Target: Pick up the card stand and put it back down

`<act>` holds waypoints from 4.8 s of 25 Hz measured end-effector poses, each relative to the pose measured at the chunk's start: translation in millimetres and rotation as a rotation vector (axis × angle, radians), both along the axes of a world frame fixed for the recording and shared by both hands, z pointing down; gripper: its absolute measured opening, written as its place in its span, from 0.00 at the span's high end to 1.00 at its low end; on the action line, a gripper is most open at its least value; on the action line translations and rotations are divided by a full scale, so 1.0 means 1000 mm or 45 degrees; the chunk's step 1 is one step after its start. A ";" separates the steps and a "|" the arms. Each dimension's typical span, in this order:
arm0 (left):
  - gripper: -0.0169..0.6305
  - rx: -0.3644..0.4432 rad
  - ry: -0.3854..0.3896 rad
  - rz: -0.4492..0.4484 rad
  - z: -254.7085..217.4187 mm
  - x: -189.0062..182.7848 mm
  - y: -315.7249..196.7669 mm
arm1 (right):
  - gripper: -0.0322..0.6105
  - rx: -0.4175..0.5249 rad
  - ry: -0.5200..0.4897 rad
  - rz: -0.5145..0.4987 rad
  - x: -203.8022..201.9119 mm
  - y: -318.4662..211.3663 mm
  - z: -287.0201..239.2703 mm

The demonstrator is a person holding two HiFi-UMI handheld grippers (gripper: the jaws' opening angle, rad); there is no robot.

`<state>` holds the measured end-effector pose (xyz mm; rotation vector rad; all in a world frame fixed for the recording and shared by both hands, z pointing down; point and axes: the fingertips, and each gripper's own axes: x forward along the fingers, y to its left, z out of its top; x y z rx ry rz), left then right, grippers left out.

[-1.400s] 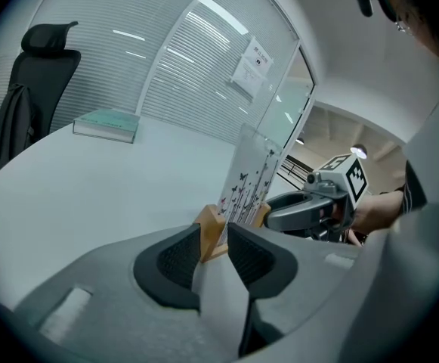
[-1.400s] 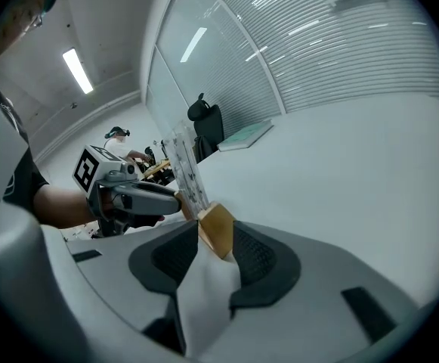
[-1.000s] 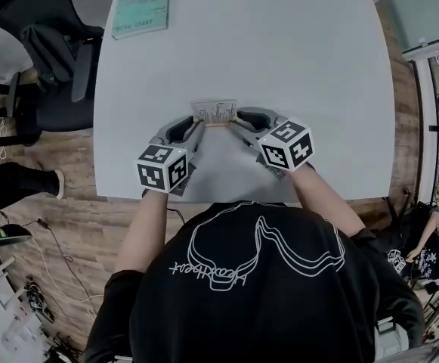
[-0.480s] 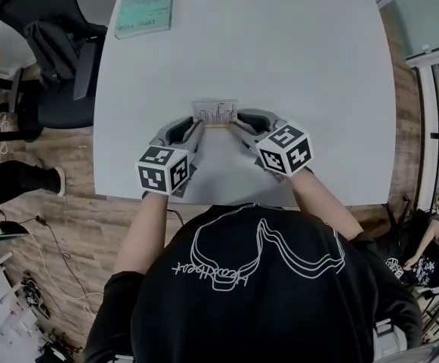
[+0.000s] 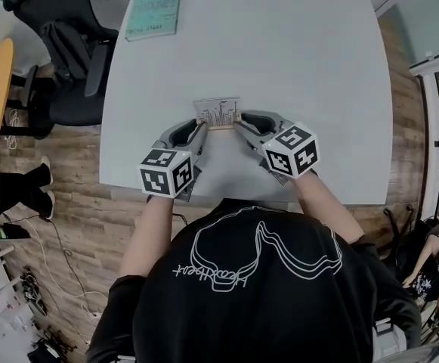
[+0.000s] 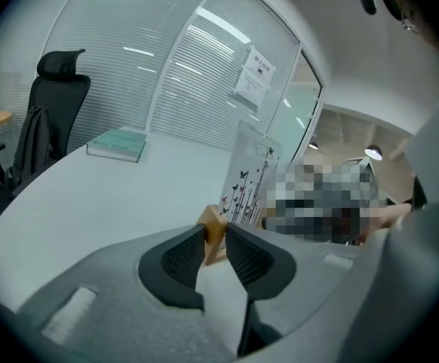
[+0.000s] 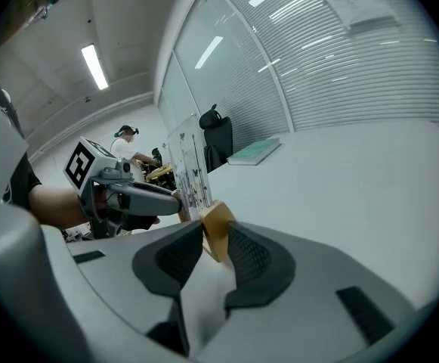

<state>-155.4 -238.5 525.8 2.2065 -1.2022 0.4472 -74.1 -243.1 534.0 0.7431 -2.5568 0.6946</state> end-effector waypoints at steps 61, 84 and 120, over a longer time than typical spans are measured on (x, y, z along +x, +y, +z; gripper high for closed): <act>0.83 0.180 0.033 0.008 -0.144 0.055 0.117 | 0.79 0.246 -0.096 0.057 0.057 0.120 -0.145; 0.83 0.144 -0.101 0.179 -0.039 -0.002 -0.002 | 0.79 0.188 0.080 0.103 -0.003 0.010 -0.043; 0.84 0.016 -0.116 0.192 0.049 -0.013 -0.024 | 0.80 0.041 0.185 0.157 -0.007 -0.017 0.042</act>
